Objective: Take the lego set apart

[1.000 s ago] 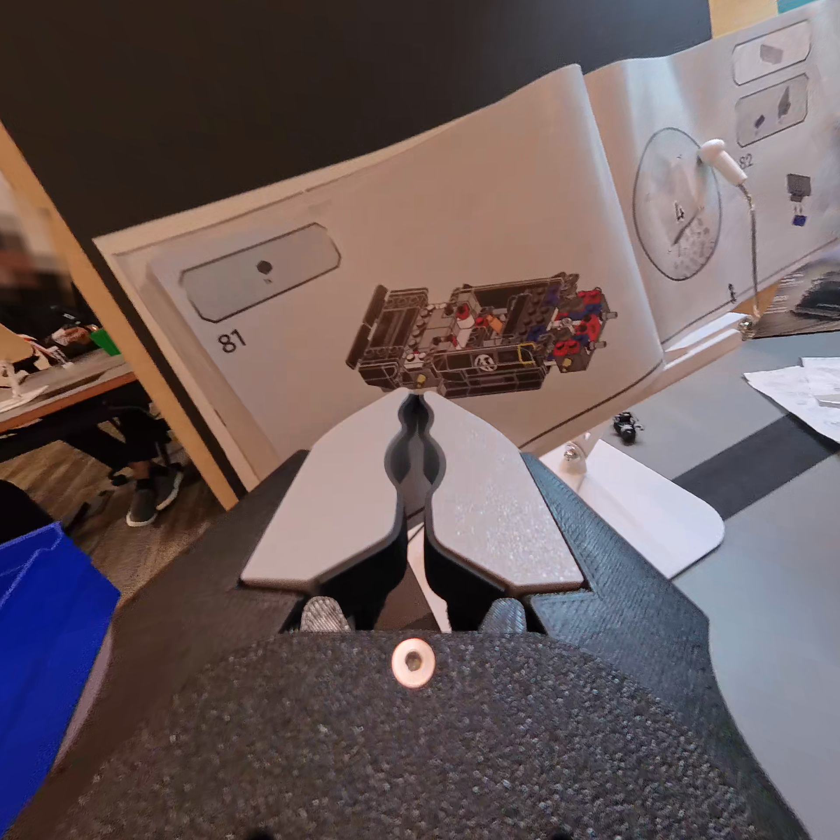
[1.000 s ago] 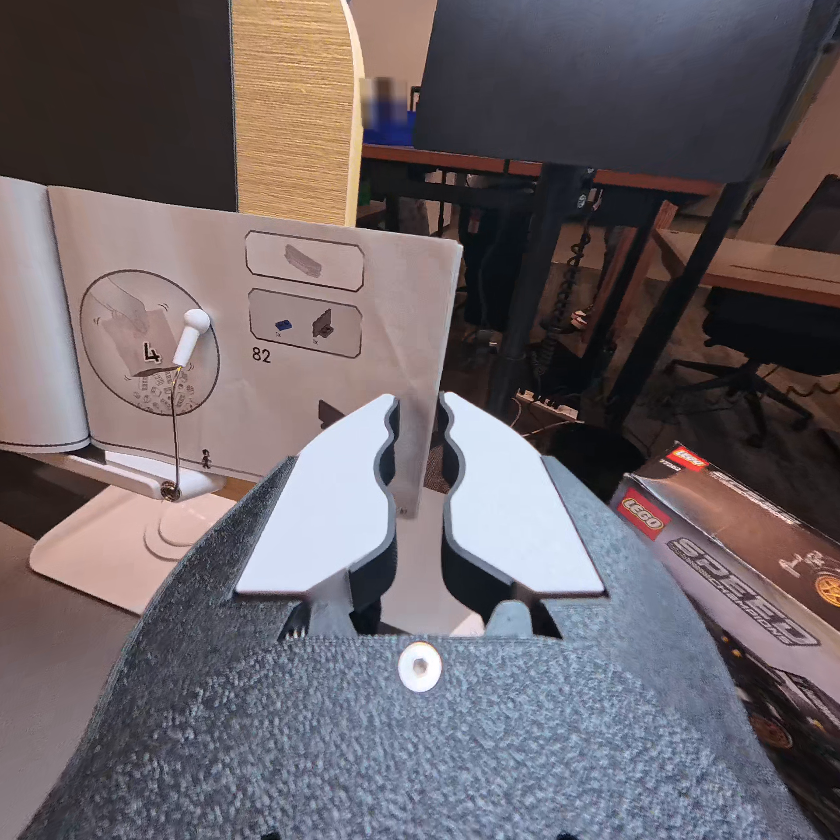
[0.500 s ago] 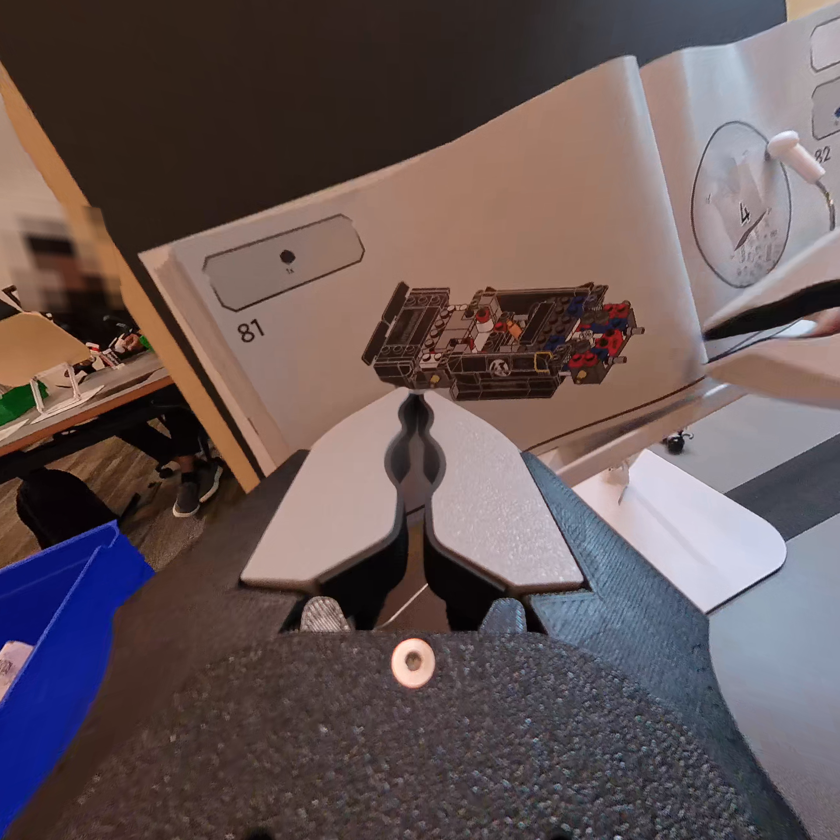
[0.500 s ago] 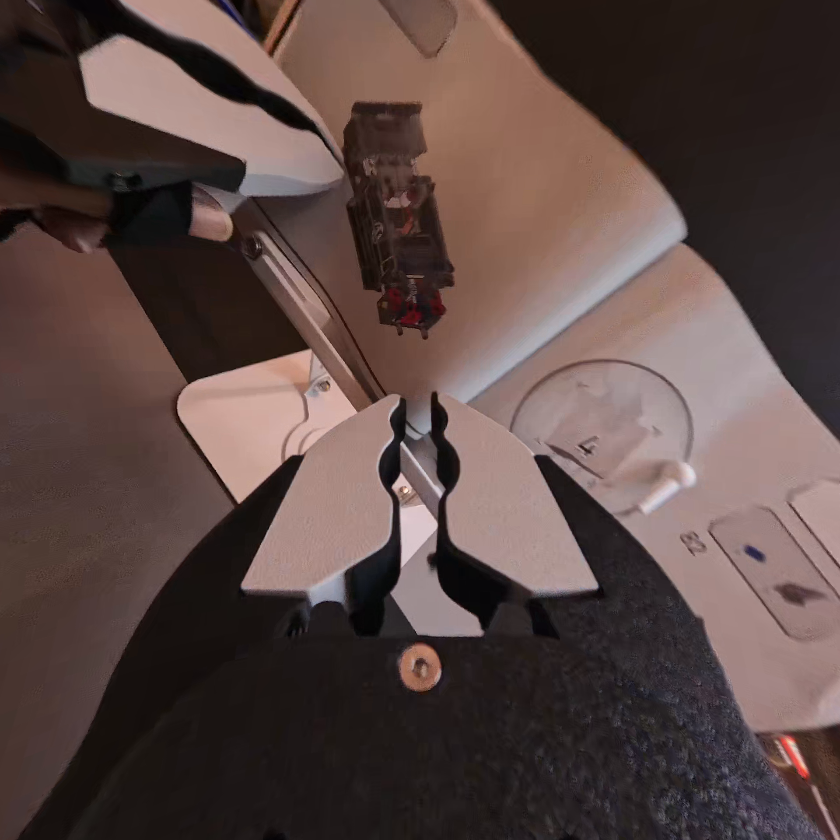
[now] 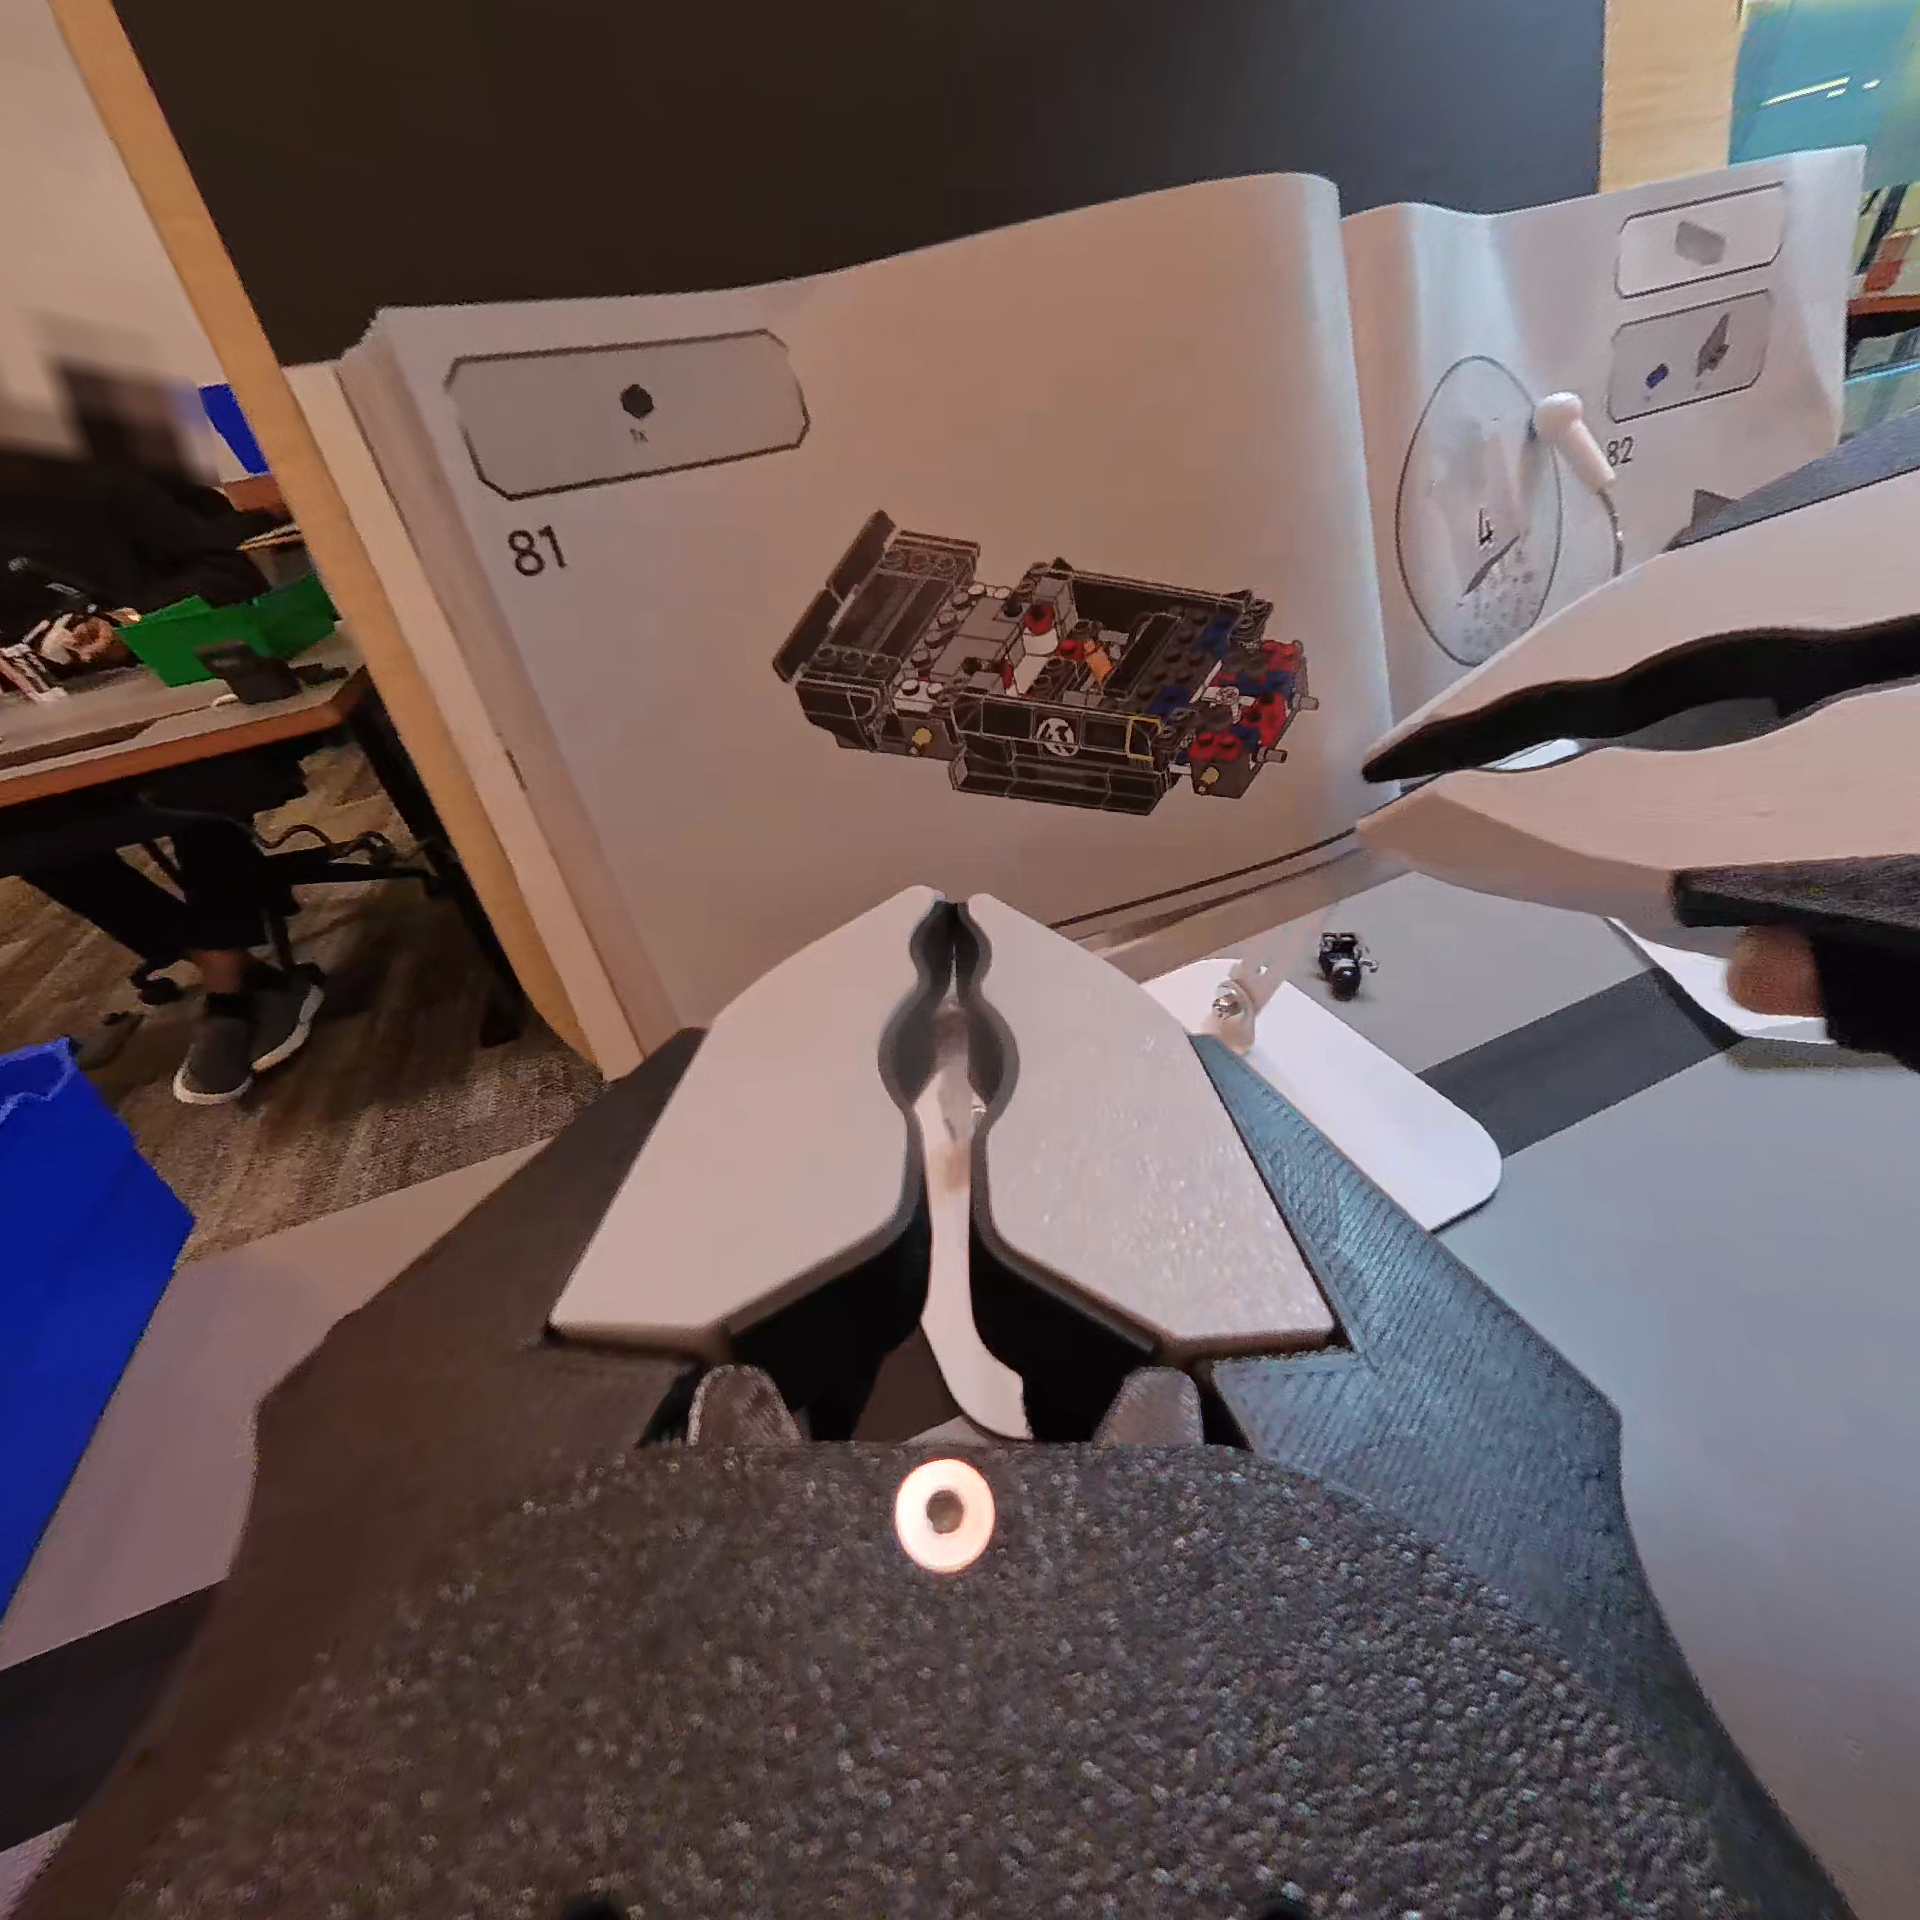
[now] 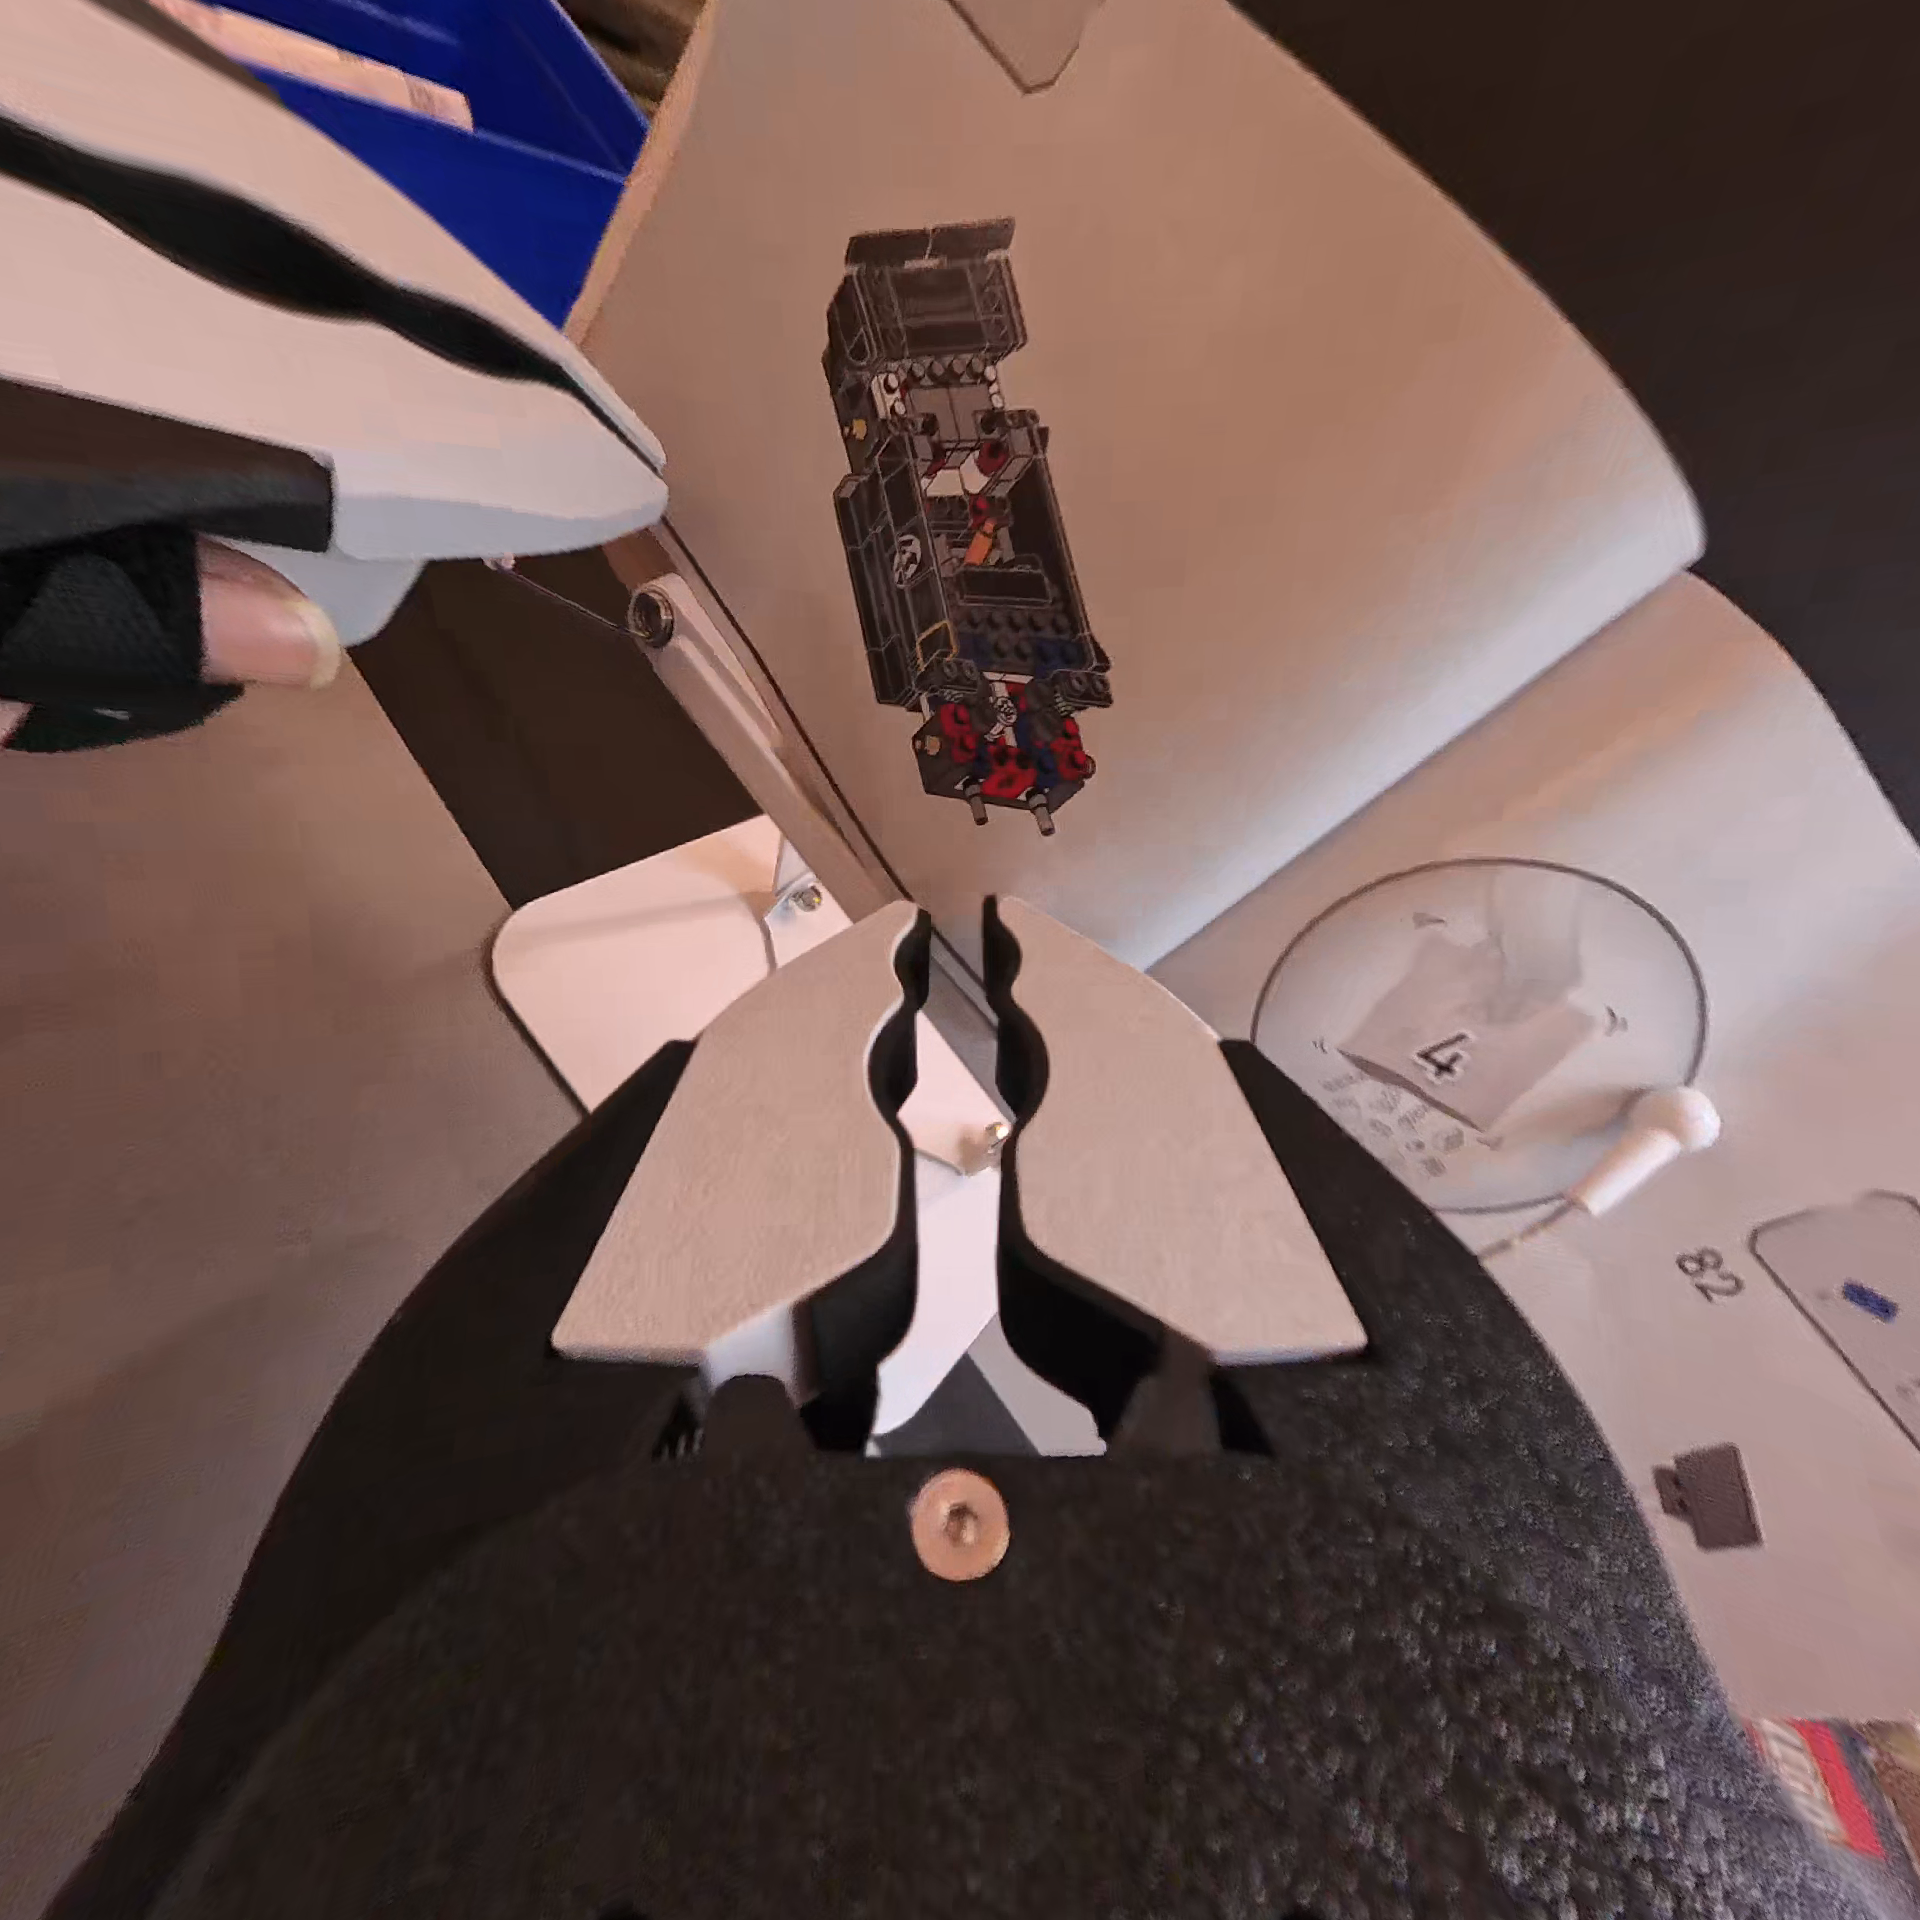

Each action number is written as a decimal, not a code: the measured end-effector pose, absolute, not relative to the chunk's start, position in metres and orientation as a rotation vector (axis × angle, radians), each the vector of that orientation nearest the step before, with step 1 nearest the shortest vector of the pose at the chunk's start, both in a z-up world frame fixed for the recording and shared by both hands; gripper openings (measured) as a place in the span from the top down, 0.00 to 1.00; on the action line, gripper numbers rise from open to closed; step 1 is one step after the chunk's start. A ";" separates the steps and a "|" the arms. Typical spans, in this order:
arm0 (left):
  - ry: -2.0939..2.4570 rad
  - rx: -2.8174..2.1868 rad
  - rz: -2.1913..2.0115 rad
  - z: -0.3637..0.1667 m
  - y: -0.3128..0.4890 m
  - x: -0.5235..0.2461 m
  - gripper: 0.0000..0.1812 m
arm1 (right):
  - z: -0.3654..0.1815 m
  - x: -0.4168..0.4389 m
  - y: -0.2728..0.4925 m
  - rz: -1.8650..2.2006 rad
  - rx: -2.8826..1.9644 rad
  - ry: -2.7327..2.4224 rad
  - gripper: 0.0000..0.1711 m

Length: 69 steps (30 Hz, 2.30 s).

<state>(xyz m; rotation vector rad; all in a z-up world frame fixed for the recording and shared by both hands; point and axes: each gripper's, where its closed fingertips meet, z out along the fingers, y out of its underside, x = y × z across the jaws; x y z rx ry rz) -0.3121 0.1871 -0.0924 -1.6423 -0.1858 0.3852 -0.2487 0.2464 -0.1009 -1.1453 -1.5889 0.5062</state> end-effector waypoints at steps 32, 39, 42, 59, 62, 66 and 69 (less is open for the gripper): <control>0.632 -2.204 -0.252 -0.279 0.200 -0.022 0.49 | -0.250 0.013 0.192 0.708 -1.196 -1.955 0.83; 0.666 -2.239 -0.243 -0.286 0.208 -0.018 0.57 | -0.265 0.002 0.197 0.575 -1.021 -2.066 0.86; 0.659 -2.236 -0.240 -0.285 0.209 -0.018 0.59 | -0.266 0.000 0.197 0.568 -0.954 -2.094 0.87; 0.720 -2.285 -0.249 -0.286 0.159 -0.016 0.59 | -0.255 0.009 0.148 0.659 -0.790 -2.212 0.88; 0.686 -2.309 -0.230 -0.286 0.135 -0.016 0.59 | -0.260 0.009 0.123 0.628 -0.727 -2.230 0.88; 0.633 -2.324 -0.207 -0.286 0.108 -0.014 0.59 | -0.263 0.007 0.099 0.564 -0.663 -2.199 0.90; 0.602 -2.316 -0.199 -0.286 0.096 -0.013 0.59 | -0.262 0.007 0.081 0.567 -0.627 -2.196 0.90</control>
